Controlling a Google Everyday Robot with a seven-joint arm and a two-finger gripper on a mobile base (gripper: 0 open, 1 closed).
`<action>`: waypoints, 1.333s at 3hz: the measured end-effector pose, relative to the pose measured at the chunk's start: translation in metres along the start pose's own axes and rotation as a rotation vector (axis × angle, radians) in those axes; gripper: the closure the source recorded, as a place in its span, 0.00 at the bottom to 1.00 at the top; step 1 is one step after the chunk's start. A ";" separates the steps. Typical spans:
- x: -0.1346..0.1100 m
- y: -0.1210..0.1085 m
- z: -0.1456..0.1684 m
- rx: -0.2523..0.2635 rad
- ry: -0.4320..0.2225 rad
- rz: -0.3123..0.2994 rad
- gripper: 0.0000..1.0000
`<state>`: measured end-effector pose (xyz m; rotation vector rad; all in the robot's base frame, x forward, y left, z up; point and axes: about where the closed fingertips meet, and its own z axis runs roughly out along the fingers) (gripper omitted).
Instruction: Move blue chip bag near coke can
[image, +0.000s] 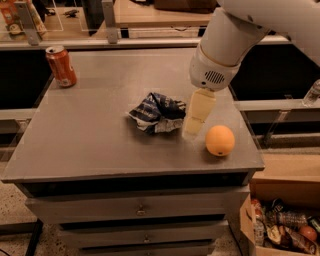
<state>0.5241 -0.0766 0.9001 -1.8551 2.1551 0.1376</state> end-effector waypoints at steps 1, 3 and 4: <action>-0.002 0.000 0.012 0.008 0.011 -0.003 0.00; -0.002 -0.001 0.026 0.019 0.031 -0.009 0.40; -0.002 -0.001 0.030 0.025 0.041 -0.014 0.63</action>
Offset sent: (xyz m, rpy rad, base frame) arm 0.0072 0.0076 -0.0274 -0.0330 -0.0144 -0.0072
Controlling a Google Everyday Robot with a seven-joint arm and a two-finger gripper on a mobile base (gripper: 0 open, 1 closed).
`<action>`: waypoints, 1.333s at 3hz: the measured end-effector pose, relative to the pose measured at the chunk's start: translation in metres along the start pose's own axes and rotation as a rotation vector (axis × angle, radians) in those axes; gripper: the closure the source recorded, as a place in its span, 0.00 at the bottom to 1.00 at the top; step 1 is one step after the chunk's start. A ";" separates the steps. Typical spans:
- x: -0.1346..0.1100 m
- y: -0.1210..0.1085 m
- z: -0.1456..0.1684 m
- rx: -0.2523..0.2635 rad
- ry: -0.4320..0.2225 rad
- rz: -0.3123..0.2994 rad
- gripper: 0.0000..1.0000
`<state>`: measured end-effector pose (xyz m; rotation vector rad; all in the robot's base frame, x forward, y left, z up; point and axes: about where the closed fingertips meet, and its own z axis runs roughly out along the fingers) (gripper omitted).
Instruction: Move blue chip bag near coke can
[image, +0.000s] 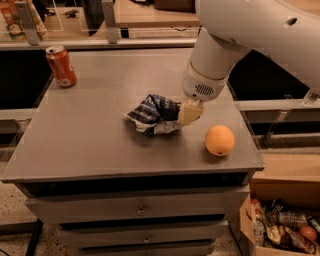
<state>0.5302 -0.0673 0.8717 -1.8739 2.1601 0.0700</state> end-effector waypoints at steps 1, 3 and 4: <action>0.000 0.001 -0.001 0.001 0.000 -0.001 0.87; -0.001 0.001 -0.001 0.003 0.000 -0.002 1.00; -0.002 -0.002 -0.008 0.000 -0.025 -0.005 1.00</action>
Offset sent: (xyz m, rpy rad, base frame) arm -0.0005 0.0001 0.0005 -0.0002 -0.0013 0.0004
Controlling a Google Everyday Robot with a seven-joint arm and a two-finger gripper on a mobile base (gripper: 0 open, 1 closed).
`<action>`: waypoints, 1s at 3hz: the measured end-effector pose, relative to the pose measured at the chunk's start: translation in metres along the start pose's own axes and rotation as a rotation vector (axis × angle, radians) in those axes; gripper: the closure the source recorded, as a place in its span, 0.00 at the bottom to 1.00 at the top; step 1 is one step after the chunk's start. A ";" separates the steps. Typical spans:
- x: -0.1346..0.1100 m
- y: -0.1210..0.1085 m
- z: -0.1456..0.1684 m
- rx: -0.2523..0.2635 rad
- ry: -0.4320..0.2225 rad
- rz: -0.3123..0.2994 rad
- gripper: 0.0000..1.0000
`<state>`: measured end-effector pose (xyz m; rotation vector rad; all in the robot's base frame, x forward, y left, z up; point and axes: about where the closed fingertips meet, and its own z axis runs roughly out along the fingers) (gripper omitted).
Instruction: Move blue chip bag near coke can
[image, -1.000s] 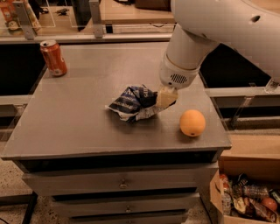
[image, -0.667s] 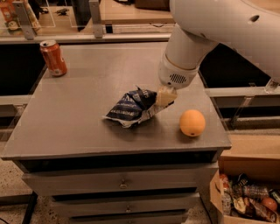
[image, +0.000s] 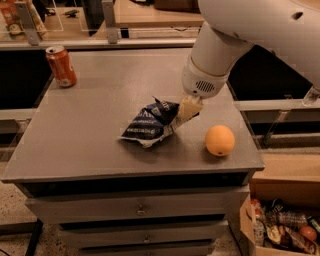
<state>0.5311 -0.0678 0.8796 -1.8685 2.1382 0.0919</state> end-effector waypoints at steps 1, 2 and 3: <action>-0.010 -0.013 -0.019 0.038 -0.033 -0.029 1.00; -0.021 -0.031 -0.044 0.098 -0.062 -0.048 1.00; -0.036 -0.053 -0.063 0.142 -0.102 -0.047 1.00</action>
Offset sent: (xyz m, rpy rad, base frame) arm 0.0446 0.0060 0.0894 0.0662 -0.1961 0.0349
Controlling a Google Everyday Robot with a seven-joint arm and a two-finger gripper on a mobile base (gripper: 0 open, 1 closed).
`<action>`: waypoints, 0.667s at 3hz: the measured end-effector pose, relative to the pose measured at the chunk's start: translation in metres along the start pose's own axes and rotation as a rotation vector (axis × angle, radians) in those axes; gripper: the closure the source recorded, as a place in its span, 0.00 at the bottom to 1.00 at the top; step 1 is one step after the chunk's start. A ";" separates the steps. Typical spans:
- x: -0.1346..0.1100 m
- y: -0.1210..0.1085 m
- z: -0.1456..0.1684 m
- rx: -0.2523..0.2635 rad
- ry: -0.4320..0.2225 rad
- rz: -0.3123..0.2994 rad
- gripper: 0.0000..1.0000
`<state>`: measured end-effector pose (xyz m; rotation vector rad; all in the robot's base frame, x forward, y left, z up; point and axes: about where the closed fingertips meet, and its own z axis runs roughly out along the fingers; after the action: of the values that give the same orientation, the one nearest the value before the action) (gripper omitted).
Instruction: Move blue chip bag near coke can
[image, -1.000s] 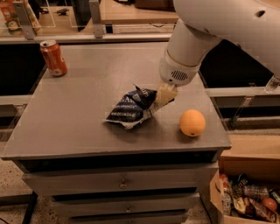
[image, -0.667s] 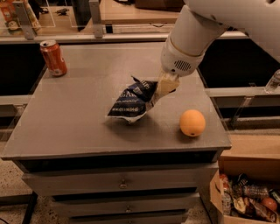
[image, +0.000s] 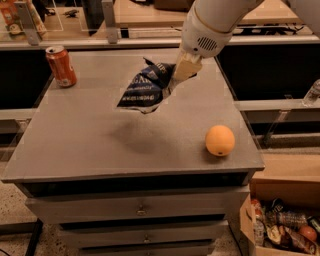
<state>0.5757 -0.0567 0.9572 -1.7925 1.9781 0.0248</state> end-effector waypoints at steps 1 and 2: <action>-0.024 -0.024 0.006 0.024 -0.056 -0.005 1.00; -0.061 -0.042 0.023 0.033 -0.136 -0.030 1.00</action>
Offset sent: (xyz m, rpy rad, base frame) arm 0.0786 0.1004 0.0179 0.2011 -0.0994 0.1021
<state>0.6250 0.0013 0.9700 -1.7514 1.8460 0.1009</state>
